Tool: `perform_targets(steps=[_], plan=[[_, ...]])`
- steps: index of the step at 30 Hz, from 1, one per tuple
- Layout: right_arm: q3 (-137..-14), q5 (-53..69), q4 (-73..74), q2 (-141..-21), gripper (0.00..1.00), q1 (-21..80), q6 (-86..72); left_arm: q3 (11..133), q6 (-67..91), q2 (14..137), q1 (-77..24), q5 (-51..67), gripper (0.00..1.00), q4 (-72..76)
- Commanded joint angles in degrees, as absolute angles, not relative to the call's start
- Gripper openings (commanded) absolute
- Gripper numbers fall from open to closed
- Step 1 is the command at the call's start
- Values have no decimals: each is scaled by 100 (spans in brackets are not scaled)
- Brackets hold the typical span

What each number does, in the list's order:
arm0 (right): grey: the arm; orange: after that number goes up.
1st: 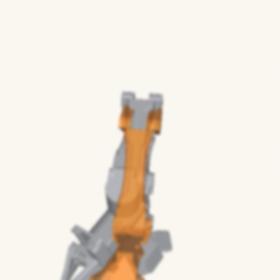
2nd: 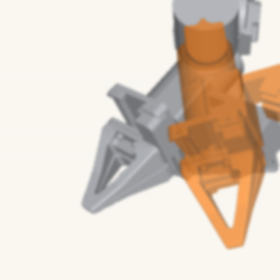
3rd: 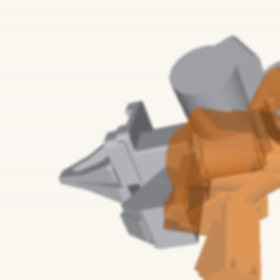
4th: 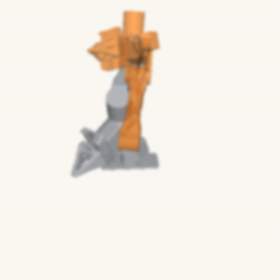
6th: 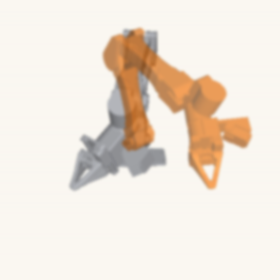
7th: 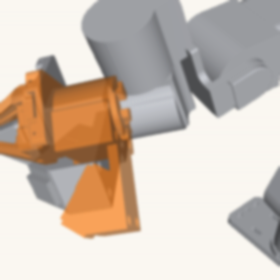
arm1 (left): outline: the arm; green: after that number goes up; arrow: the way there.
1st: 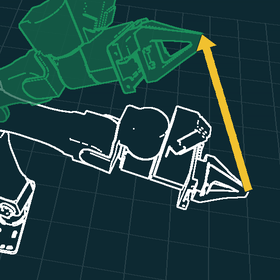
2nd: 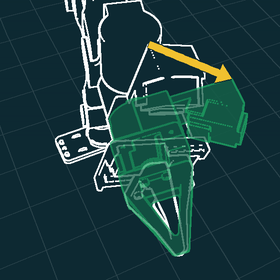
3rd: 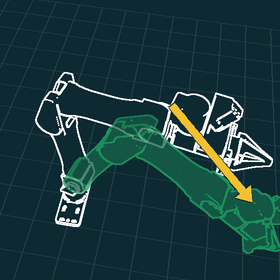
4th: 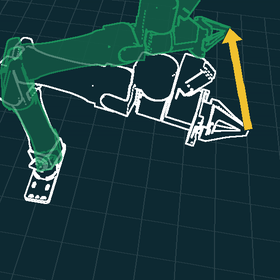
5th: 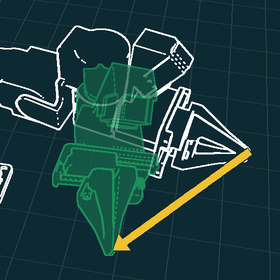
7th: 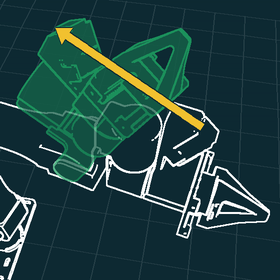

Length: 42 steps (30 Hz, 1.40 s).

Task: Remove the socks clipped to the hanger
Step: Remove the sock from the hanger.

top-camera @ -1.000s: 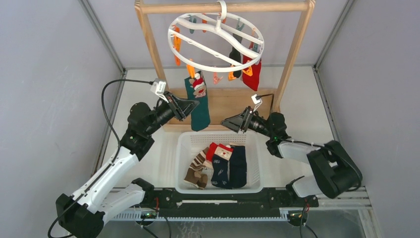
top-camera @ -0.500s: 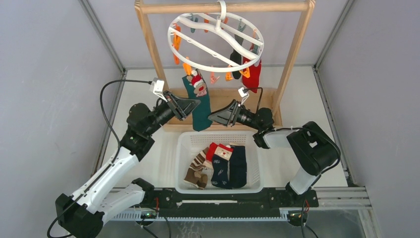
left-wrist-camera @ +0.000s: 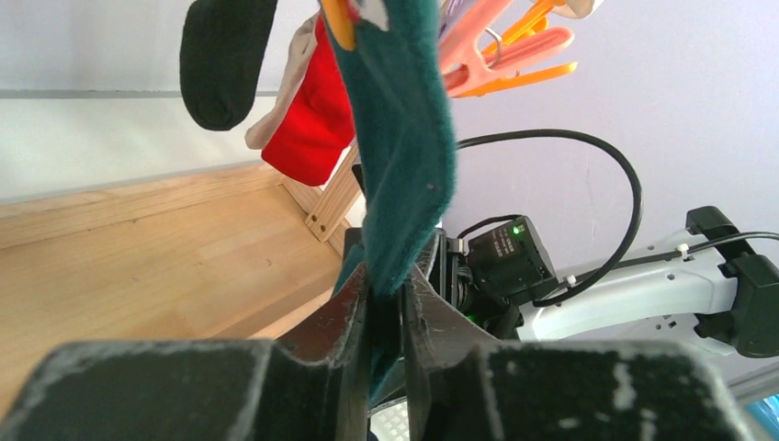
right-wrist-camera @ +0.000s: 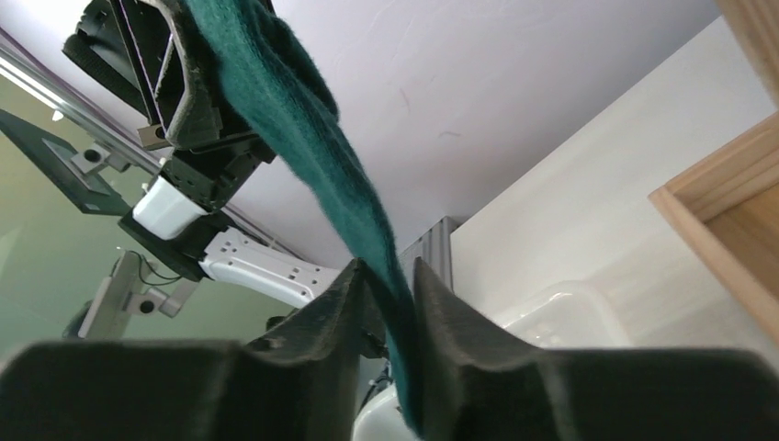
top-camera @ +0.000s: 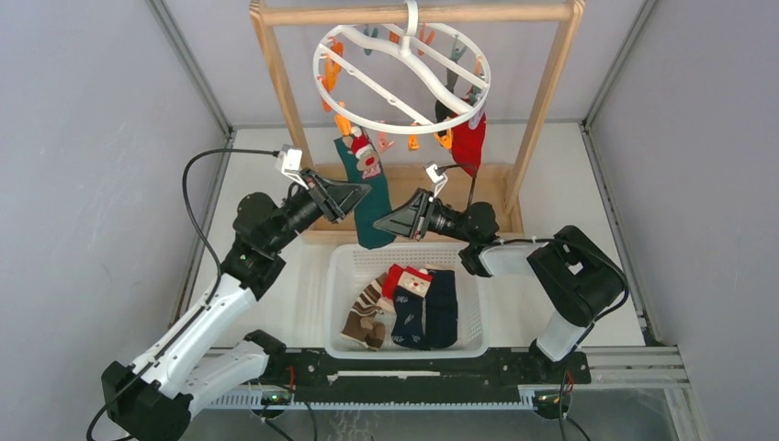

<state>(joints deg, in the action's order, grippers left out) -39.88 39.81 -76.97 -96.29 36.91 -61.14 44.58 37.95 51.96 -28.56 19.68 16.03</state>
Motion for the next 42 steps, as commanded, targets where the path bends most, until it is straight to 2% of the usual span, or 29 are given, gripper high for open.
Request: perform_targets(steps=[1,7,13,16,27,42], plan=[[-4139,4005,-8018,-9605,25,3816,-6179,4436,3575,4932,-2887,1735,24,1468],[-4131,3918,-7862,-9564,0,3875,-6170,4537,3260,4788,-2891,1438,45,930],[-4087,3768,-7130,-9276,0,3939,-5837,4621,2981,4613,-2890,1175,75,426],[-4061,3727,-6840,-9138,0,3955,-5759,4638,2899,4493,-2891,1069,99,248],[-3871,3741,-5997,-8503,0,3941,-5593,4684,2712,4066,-2883,755,100,-295],[-3516,3884,-4493,-7283,0,3384,-5385,4684,2804,4035,-2883,888,100,-197]])
